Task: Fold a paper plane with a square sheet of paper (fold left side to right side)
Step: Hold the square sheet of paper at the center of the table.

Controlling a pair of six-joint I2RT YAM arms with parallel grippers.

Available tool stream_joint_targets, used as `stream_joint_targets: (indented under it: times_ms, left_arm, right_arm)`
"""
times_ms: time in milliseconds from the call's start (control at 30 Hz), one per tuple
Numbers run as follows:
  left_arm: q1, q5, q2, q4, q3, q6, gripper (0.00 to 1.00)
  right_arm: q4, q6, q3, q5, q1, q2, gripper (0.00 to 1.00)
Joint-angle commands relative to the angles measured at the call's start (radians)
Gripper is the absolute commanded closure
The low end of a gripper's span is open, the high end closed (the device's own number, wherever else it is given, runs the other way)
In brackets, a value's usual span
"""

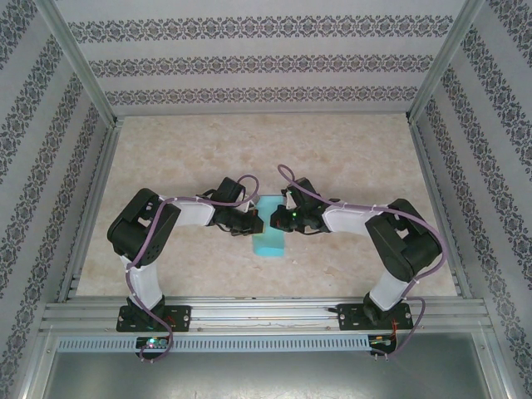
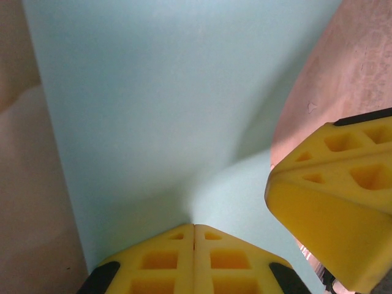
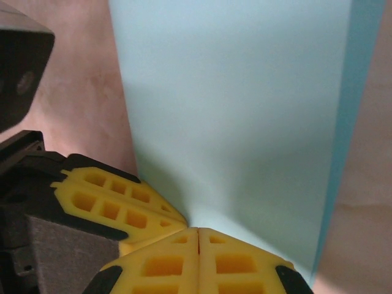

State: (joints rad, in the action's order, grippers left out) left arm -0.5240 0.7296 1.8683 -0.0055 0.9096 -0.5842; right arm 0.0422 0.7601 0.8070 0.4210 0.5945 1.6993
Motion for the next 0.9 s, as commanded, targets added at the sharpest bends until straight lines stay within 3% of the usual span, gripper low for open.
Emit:
stream_joint_targets:
  times_ms: [0, 367, 867]
  left_arm:
    - [-0.011, -0.064, 0.049, -0.035, -0.007, -0.004, 0.96]
    - [-0.011, -0.059, 0.050, -0.038, -0.006, -0.003, 0.96]
    - [-0.022, -0.051, 0.003, -0.043, -0.062, -0.022, 0.96]
  right_arm:
    - [0.054, 0.012, 0.045, 0.015, 0.018, 0.046, 1.00]
    - [0.067, 0.003, 0.106, 0.003, 0.023, 0.154, 1.00]
    - [-0.024, 0.026, 0.033, -0.078, 0.004, 0.197, 1.00]
